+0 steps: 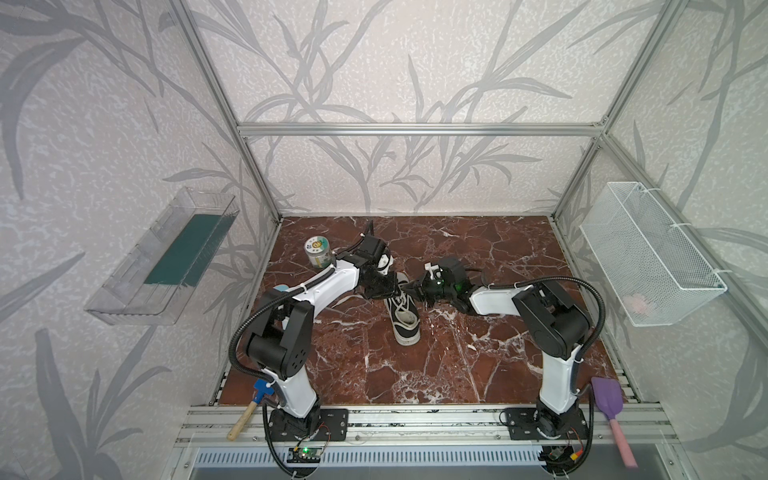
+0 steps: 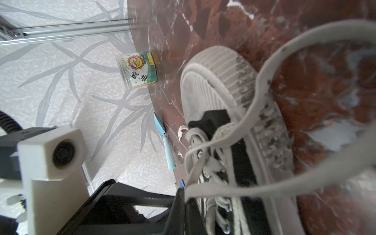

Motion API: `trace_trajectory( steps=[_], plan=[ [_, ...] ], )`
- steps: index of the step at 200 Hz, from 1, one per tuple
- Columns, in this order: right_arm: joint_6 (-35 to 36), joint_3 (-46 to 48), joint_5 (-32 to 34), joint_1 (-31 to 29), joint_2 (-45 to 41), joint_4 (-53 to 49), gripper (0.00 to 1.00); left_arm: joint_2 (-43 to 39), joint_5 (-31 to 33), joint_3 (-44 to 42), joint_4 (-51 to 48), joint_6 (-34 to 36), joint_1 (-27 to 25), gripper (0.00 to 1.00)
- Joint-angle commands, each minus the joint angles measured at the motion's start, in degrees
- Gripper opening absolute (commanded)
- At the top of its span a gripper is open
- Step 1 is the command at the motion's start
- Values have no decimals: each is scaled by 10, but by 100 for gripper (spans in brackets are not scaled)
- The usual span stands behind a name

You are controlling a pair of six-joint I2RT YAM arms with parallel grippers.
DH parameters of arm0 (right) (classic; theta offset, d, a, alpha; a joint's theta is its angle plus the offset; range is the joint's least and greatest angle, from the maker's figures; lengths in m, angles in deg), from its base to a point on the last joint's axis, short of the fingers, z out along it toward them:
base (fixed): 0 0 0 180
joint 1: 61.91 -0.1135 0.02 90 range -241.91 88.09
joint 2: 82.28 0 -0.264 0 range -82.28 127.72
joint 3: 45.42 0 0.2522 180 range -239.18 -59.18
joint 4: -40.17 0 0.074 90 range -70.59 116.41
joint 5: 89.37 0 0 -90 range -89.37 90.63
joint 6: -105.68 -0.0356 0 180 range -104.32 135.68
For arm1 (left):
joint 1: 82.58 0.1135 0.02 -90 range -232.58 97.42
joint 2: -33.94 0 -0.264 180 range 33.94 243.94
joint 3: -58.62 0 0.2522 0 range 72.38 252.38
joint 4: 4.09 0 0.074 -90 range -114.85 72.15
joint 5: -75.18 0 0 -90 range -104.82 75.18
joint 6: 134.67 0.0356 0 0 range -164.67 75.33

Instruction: Tie the shoes

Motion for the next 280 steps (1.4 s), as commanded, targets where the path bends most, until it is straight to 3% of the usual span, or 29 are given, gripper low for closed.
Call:
trace_trajectory(
  steps=[1,159,230,280],
  plan=[
    [-21,12,-15,-2,12,44,0,-6,-11,-14,4,-2,1,26],
    [-25,46,-9,-2,6,44,0,-34,-36,-39,28,-15,2,26],
    [-72,57,-21,-3,25,131,0,-46,-42,-55,31,-16,0,26],
    [-74,59,-24,-7,27,132,0,-52,-45,-61,34,-19,0,26]
  ],
)
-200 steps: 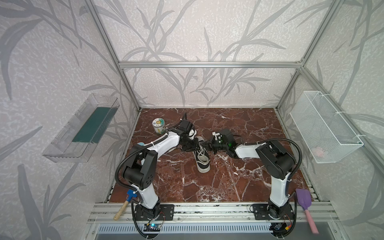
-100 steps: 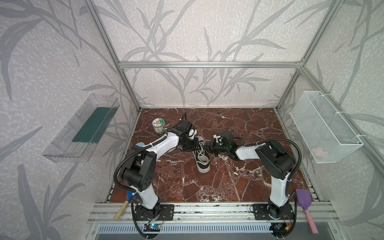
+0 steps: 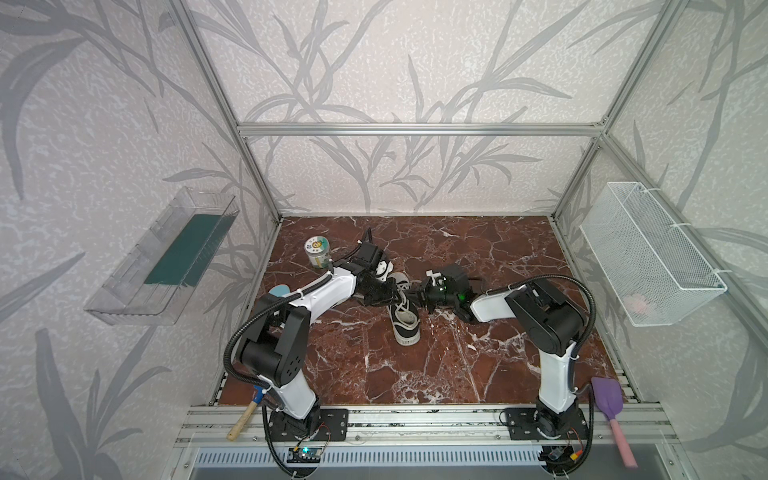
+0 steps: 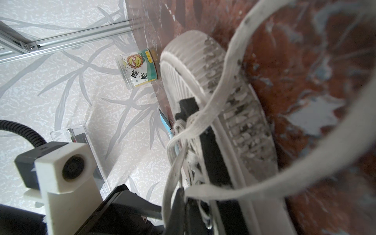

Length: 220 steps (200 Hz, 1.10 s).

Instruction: Tie the shoes

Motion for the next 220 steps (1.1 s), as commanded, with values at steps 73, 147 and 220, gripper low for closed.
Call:
trace_trajectory(
  steps=[73,147,220],
  plan=[
    [-24,15,-16,-4,6,61,0,-25,-7,-7,6,-6,-2,26],
    [-25,24,-21,-6,2,69,0,-24,-11,-14,20,-15,-6,24],
    [-31,27,-23,-8,4,81,0,-20,-12,-16,25,-17,-9,22]
  ],
)
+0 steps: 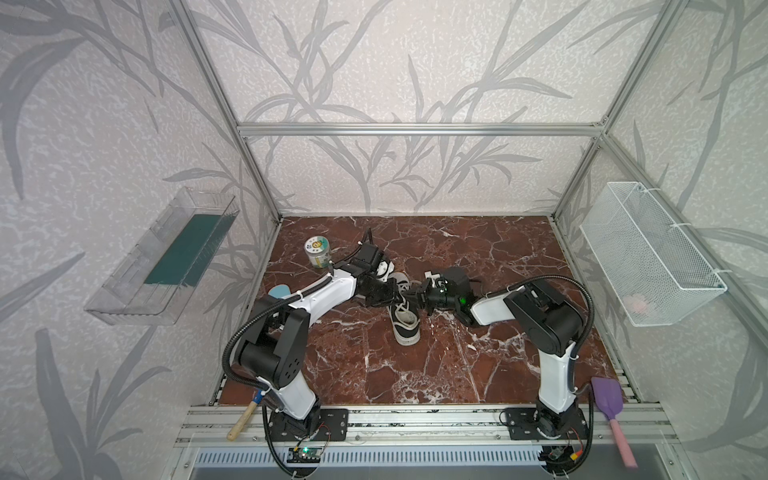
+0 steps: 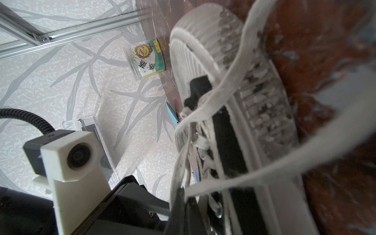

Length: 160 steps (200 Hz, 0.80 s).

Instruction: Tie the shoes

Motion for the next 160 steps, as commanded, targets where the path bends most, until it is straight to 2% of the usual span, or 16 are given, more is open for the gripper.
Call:
trace_trajectory(
  steps=[1,65,160],
  plan=[
    [-5,5,-8,-3,3,20,0,-13,-5,-6,6,-3,-3,22],
    [-7,6,-9,-3,3,24,0,-9,-7,-8,14,-9,-7,20],
    [-9,11,-7,-3,4,34,0,-14,3,-19,12,-9,-7,5]
  ],
)
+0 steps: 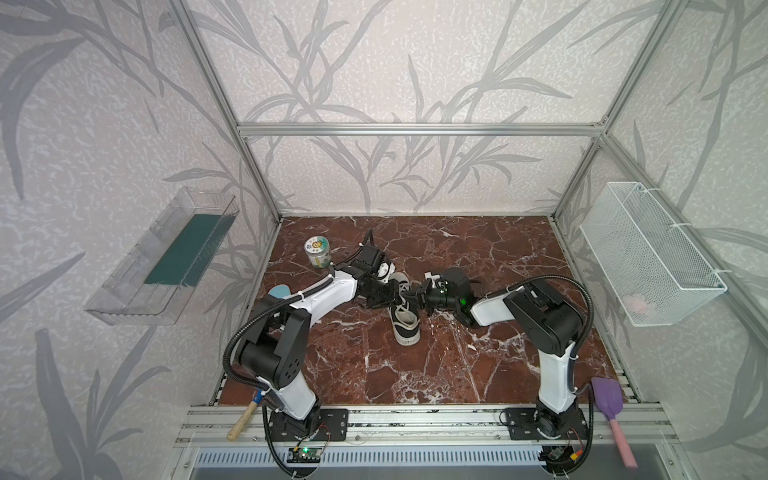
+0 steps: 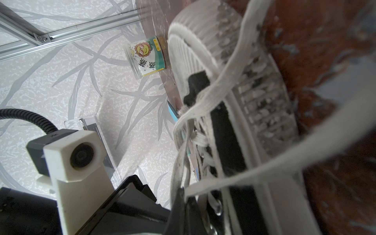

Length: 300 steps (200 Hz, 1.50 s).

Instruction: Tie the shoes

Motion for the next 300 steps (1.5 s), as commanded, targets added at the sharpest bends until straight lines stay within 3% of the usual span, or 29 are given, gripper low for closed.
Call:
trace_trajectory(
  steps=[1,18,63,108,173,193,215,236,264,300],
  plan=[
    [0,8,-4,-2,2,25,0,-15,4,-8,-1,-3,-2,4],
    [-1,9,-2,-2,1,28,0,-19,7,-8,-7,-2,-2,2],
    [3,21,13,1,-11,23,29,-36,15,1,-32,9,-1,0],
    [15,38,18,5,-35,15,32,-60,27,4,-56,13,0,0],
    [67,91,22,18,-114,-32,46,-120,55,43,-108,16,2,0],
    [159,95,28,24,-174,-137,47,-126,55,73,-119,19,2,0],
    [336,66,82,24,-271,-340,47,-124,49,104,-119,24,1,0],
    [497,35,134,21,-332,-465,48,-121,50,137,-119,23,0,0],
    [660,43,162,20,-387,-453,48,-118,41,172,-107,9,-2,0],
    [816,39,135,11,-385,-379,50,-127,38,186,-69,-16,-6,0]
  ],
)
